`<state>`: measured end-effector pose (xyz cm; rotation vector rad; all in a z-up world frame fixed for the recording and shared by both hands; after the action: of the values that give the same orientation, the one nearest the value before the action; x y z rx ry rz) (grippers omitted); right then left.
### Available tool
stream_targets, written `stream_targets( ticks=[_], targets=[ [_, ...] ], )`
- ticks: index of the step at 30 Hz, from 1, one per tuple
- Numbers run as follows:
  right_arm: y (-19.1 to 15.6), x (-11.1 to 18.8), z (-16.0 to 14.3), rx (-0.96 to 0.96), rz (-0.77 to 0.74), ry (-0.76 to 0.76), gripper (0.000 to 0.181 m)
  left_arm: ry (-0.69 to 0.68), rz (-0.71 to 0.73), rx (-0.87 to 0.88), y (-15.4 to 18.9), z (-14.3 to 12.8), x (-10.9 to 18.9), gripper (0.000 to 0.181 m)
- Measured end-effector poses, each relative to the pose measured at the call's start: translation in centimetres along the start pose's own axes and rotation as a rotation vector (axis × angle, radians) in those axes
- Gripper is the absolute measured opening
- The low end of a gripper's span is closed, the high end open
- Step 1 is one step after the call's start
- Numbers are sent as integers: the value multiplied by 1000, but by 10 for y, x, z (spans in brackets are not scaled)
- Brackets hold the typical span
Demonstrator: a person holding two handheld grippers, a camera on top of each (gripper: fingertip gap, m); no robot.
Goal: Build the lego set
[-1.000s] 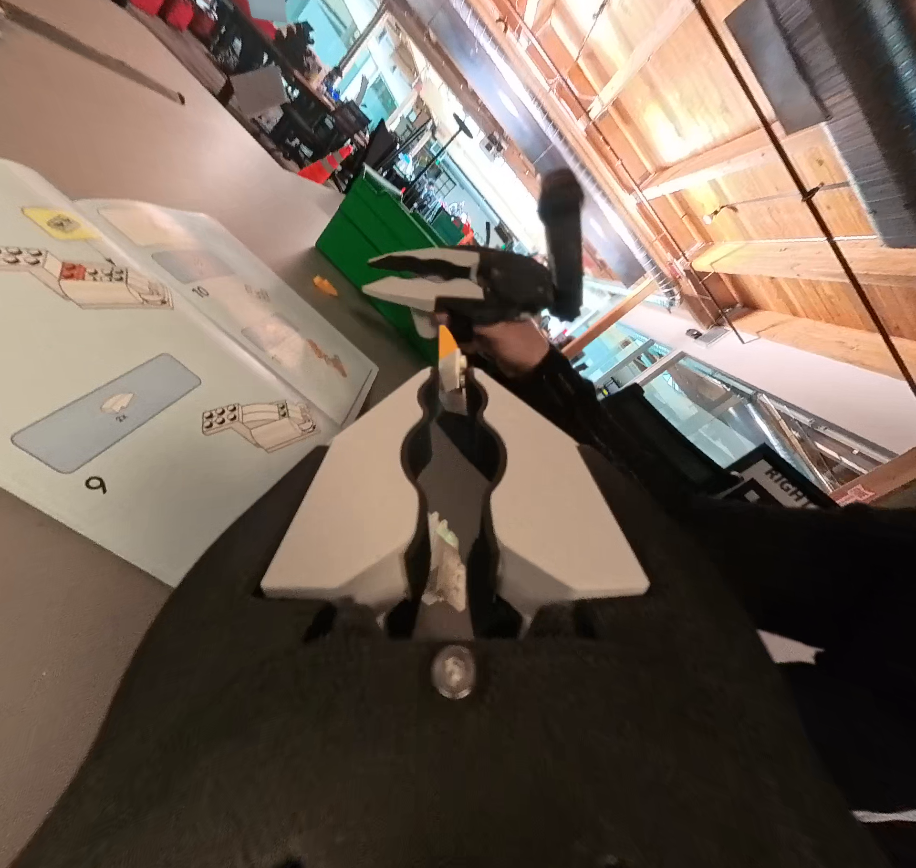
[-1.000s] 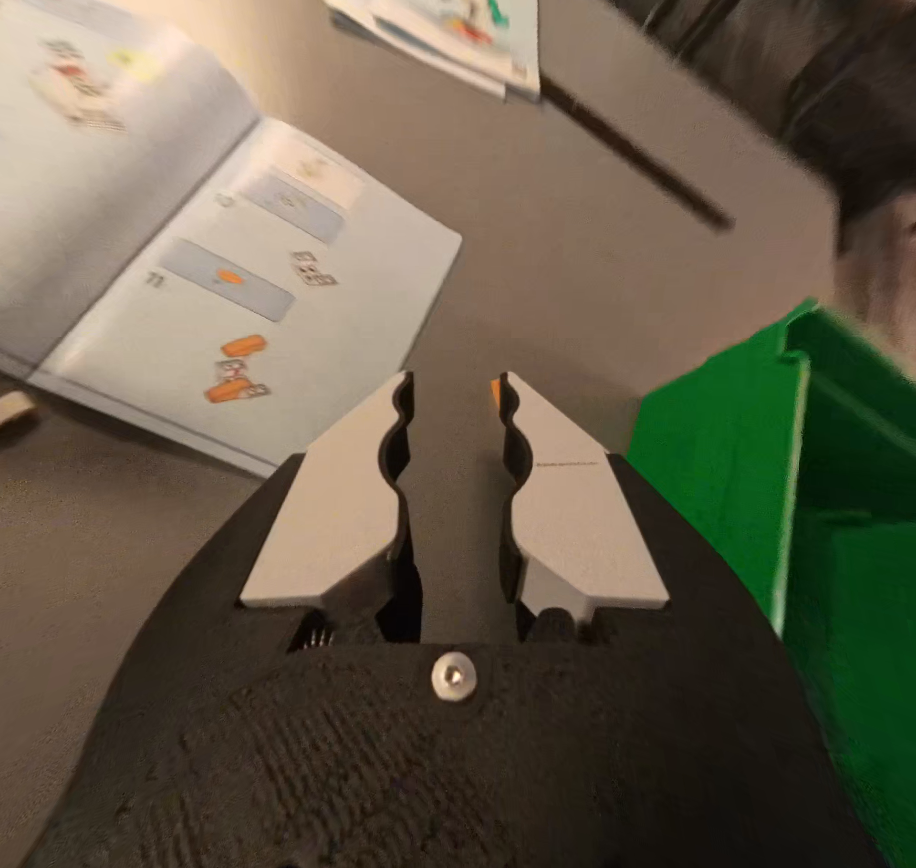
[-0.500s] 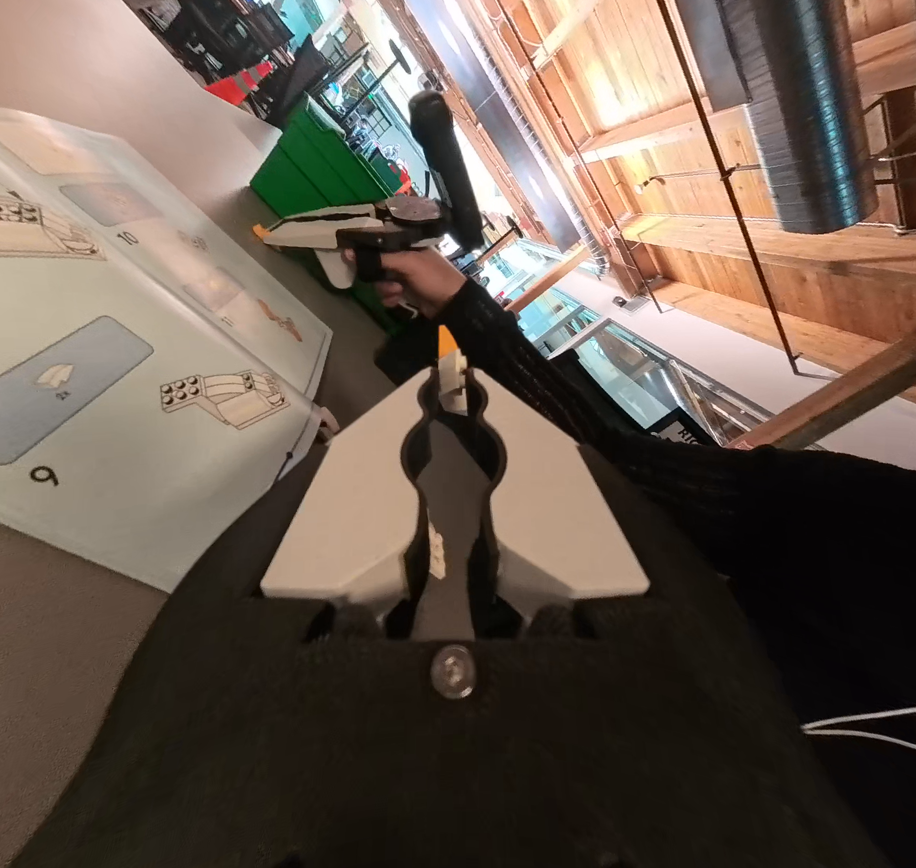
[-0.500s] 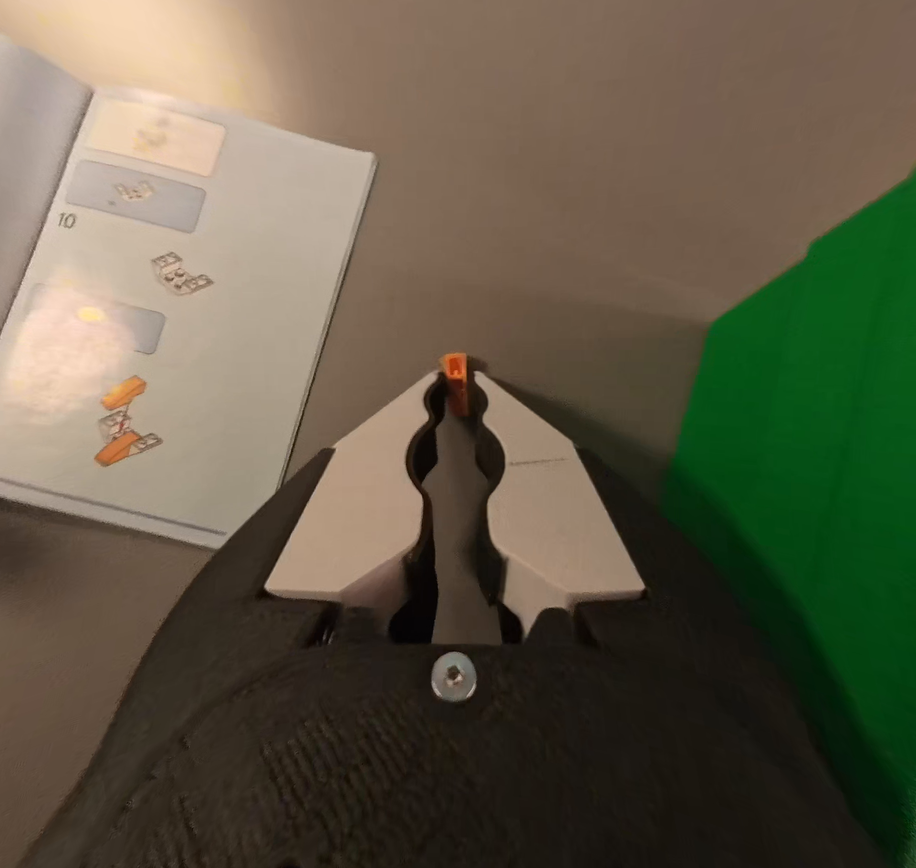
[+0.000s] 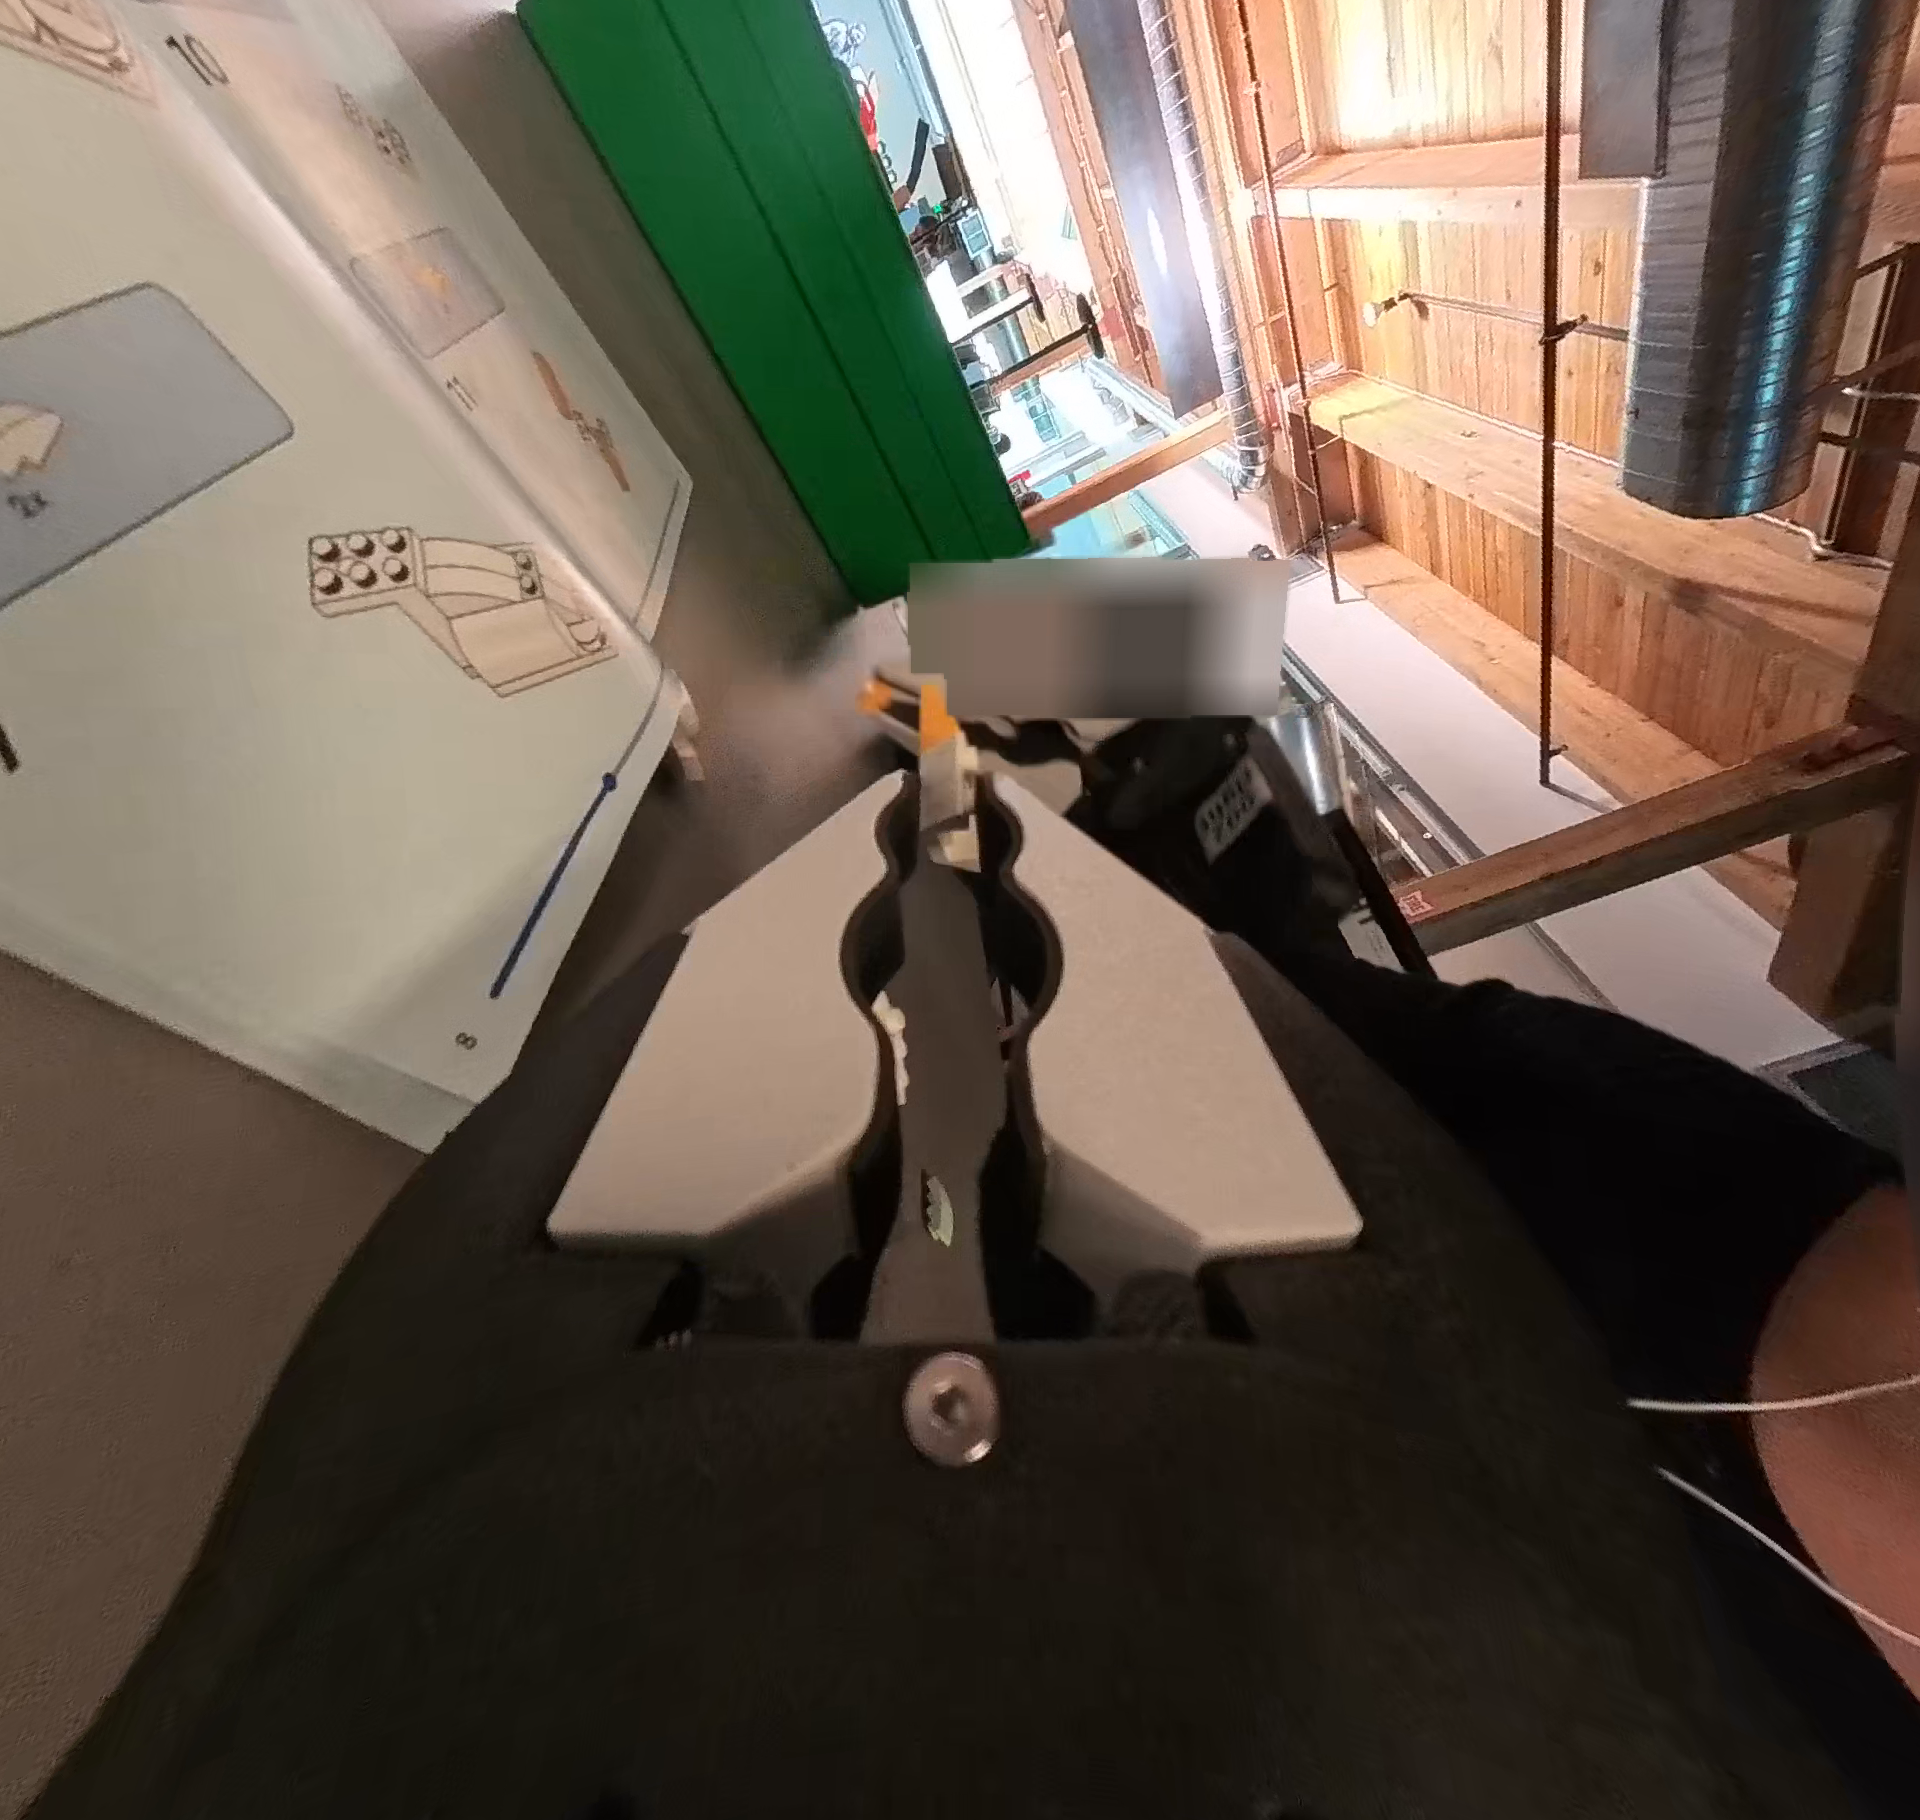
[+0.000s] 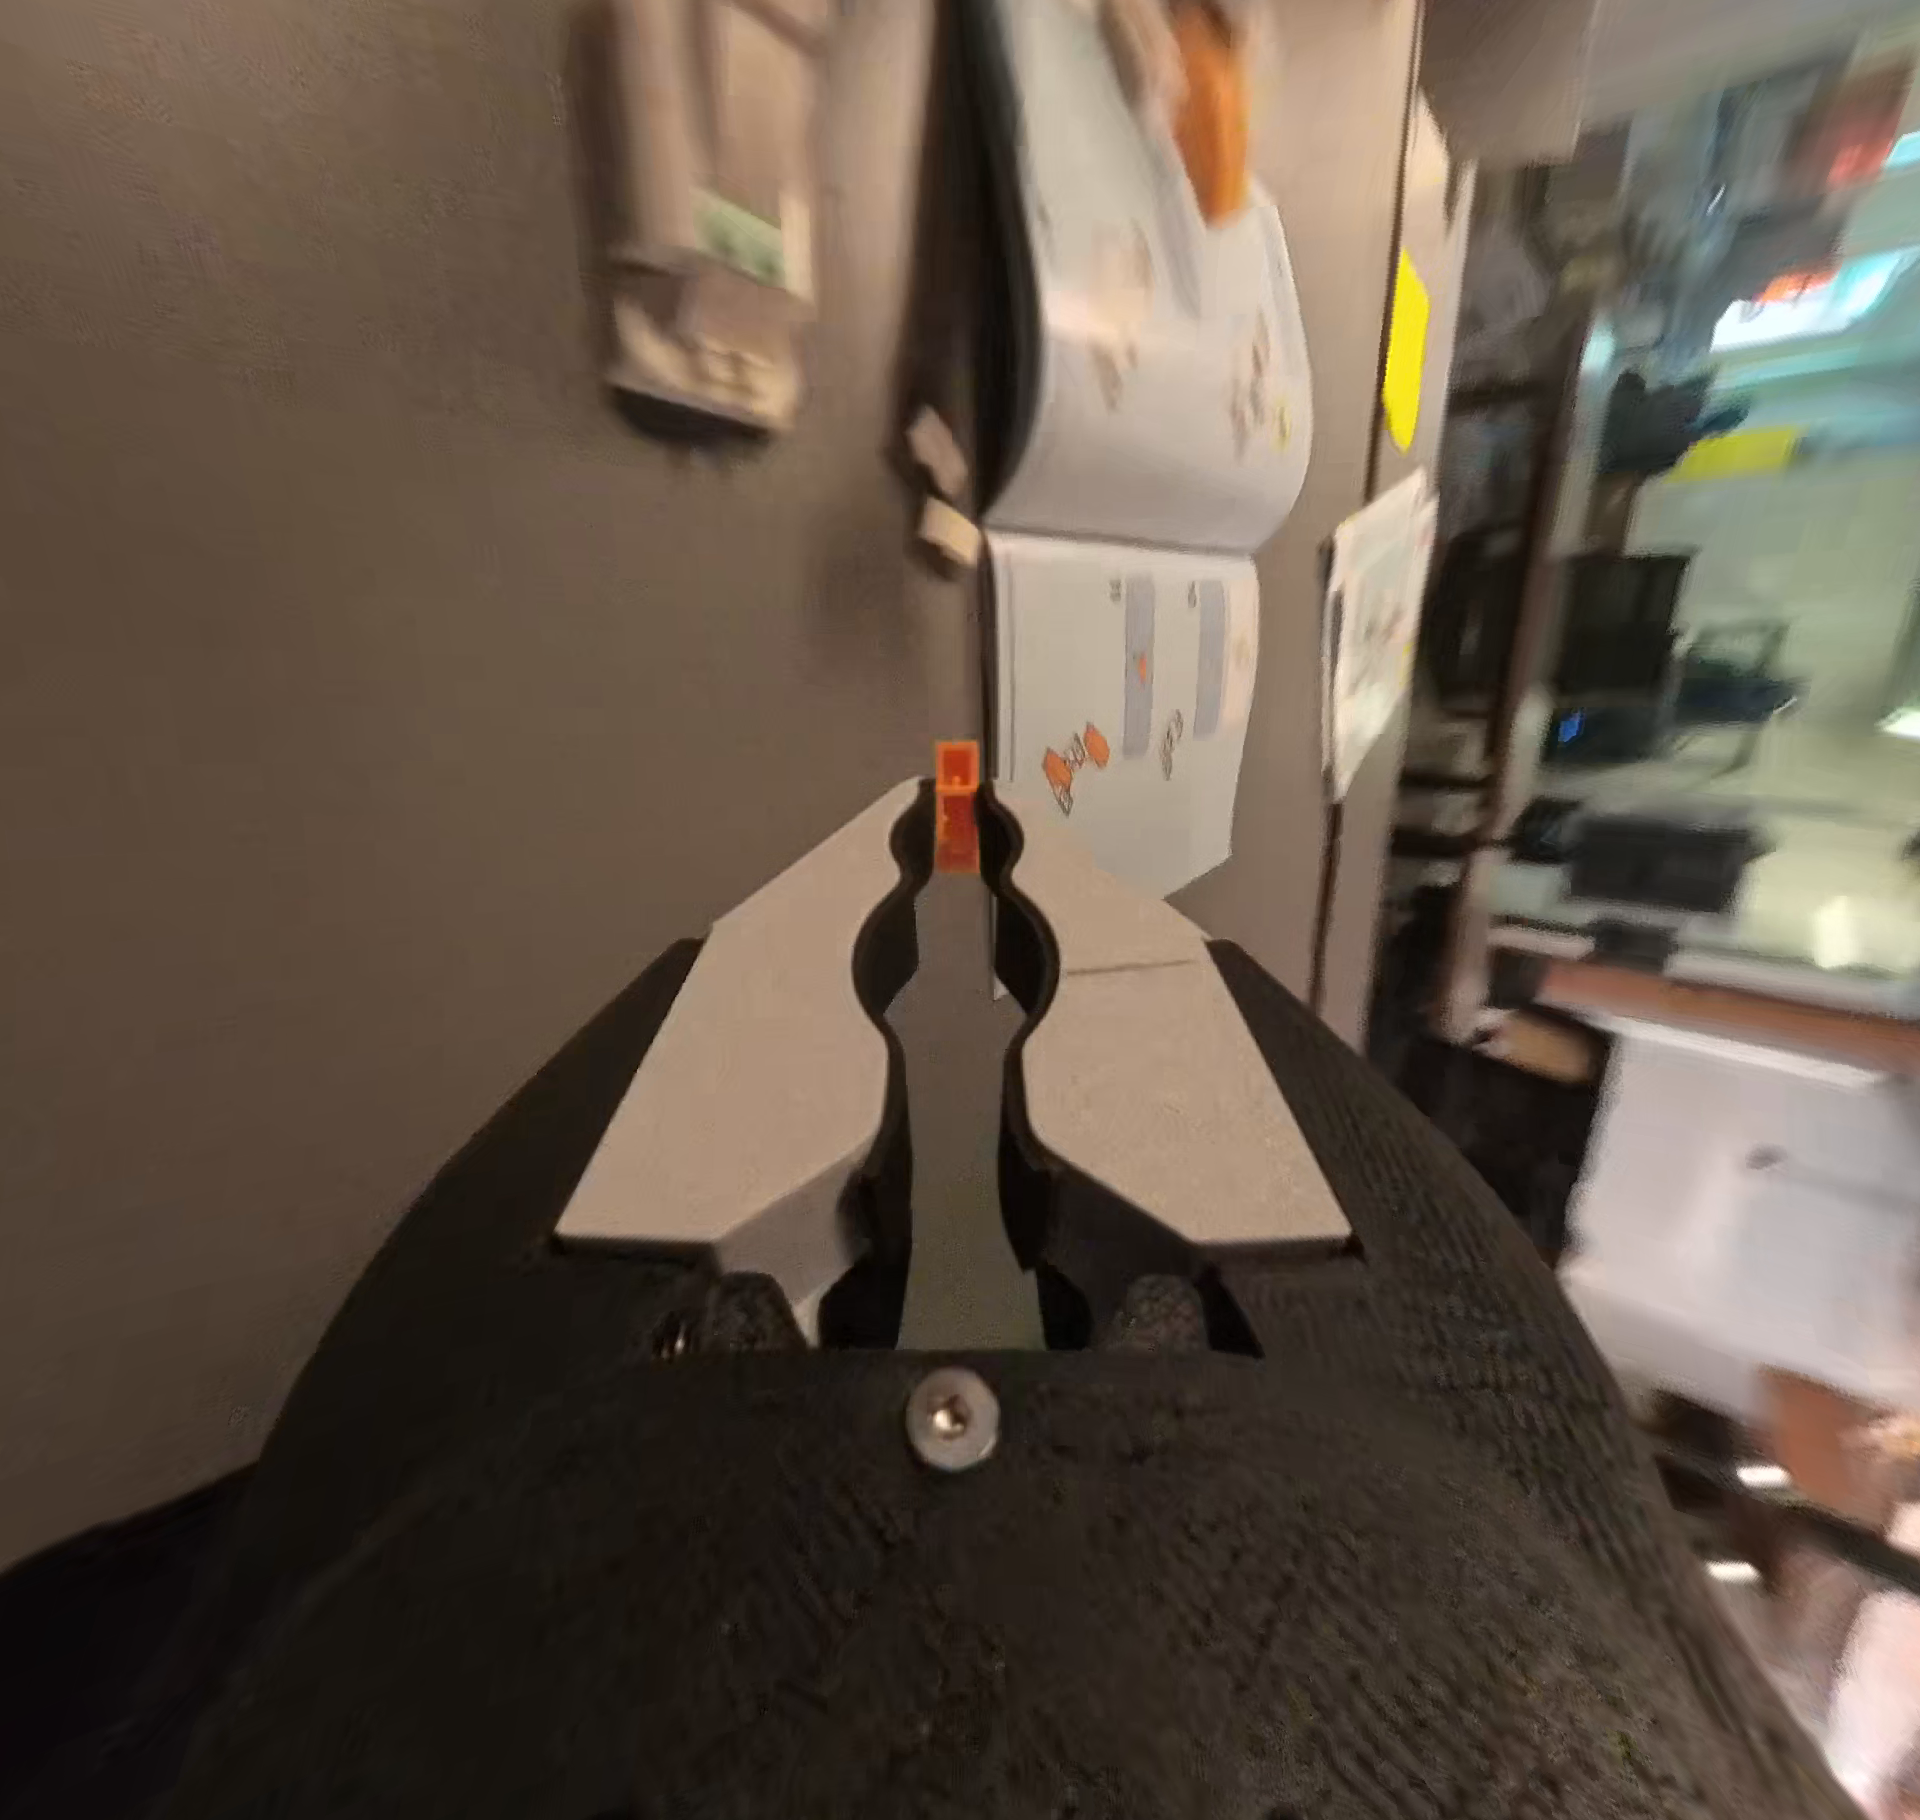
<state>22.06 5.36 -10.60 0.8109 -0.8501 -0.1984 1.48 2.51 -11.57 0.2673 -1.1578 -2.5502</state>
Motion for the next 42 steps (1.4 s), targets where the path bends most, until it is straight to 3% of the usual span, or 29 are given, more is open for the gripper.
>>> stream_targets(
  ticks=[3, 5, 9, 16, 19, 23, 26, 29, 33, 36, 42],
  targets=[
    [-25, 18, 13, 329, -75, -4, 6, -19, 10, -11, 0, -2, -2, 9],
    [-41, 23, 16, 490, -45, -15, 6, -30, 15, -18, 0, -3, -3, 9],
    [-59, 24, 18, 509, 110, -26, 6, -35, 12, -18, 1, -4, -4, 9],
    [-68, 26, 29, 760, 165, -61, 8, -38, 10, -13, 1, -4, -4, 9],
    [-70, 30, 32, 780, 193, -52, 11, -37, 9, -11, 0, -4, -4, 9],
    [-62, 38, 33, 564, 349, -95, 29, -37, 9, -10, 0, -4, -4, 9],
    [-49, 33, 36, 69, 504, -153, 33, -38, 11, -10, 0, -4, -4, 9],
    [-34, 21, 39, -418, 534, -215, 35, -41, 13, -12, 0, -5, -4, 9],
    [-25, 13, 42, -799, 611, -262, 19, -54, 15, -15, 0, -6, -6, 9],
    [-27, 9, 46, -854, 677, -365, 19, -65, 18, -18, 1, -7, -6, 9],
    [-36, -1, 42, -707, 626, -511, 22, -57, 7, -11, 1, -6, -6, 9]
  ],
)
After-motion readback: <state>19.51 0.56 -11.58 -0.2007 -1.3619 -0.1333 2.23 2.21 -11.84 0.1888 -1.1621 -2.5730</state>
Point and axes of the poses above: each gripper's, where its closed fingertips meet, x back along the fingers, z out of its top, y = z × x across the jaws, the point moved 7 cm from there along x, back along the fingers, and after that the axes turned 15 degrees about -x, right-handed, at the moved point
